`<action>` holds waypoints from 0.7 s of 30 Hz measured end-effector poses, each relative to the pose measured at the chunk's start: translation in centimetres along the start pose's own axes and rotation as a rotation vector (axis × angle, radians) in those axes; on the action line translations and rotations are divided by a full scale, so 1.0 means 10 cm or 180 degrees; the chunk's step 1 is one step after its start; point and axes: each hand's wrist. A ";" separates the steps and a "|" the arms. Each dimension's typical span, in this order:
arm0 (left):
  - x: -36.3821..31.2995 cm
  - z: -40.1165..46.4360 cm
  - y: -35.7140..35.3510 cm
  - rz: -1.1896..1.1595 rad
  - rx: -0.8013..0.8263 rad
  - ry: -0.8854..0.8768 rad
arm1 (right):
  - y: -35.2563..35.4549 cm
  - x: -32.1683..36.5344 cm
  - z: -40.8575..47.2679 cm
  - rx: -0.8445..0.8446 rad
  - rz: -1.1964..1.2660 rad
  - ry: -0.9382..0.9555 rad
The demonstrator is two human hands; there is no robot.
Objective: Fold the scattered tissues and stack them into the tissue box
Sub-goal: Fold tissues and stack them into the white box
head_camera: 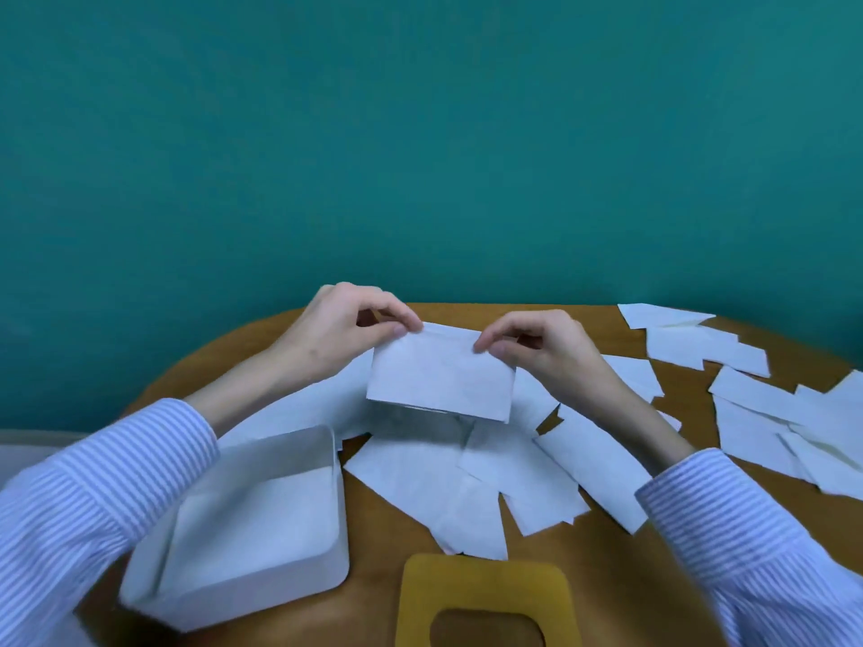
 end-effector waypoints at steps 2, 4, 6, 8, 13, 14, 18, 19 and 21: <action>-0.06 -0.29 0.17 0.0139 -0.0023 0.0089 | -0.12 0.20 -0.03 0.0163 -0.0020 0.0082; -0.07 -0.61 0.34 0.0191 -0.0035 0.0238 | -0.31 0.40 -0.08 0.0387 -0.0011 0.0183; -0.06 -0.94 0.51 0.0228 -0.0038 0.0396 | -0.52 0.58 -0.12 0.0611 0.0081 0.0306; 0.00 -1.27 0.65 0.0257 -0.0076 0.0602 | -0.74 0.76 -0.15 0.0831 0.0166 0.0416; 0.34 -1.89 0.70 0.0638 -0.0360 0.0963 | -1.33 1.00 -0.17 0.1227 -0.0016 0.0624; 0.42 -1.96 0.68 0.0674 -0.0396 0.1016 | -1.44 1.01 -0.16 0.1246 -0.0135 0.0629; 0.61 -2.10 0.60 0.0662 -0.0439 0.1070 | -1.73 0.98 -0.15 0.1044 -0.0778 0.0761; 0.63 -2.10 0.58 0.0680 -0.0458 0.1048 | -1.76 0.97 -0.15 0.0962 -0.0922 0.0841; 0.68 -2.08 0.57 0.0795 -0.0452 0.0990 | -1.79 0.97 -0.16 0.0817 -0.1132 0.0926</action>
Point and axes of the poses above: each hand's wrist, its own z-axis towards the middle knuckle, its own y-axis out of the back of the hand, x = y × z, and after that the axes turned 13 degrees about -z, right-handed
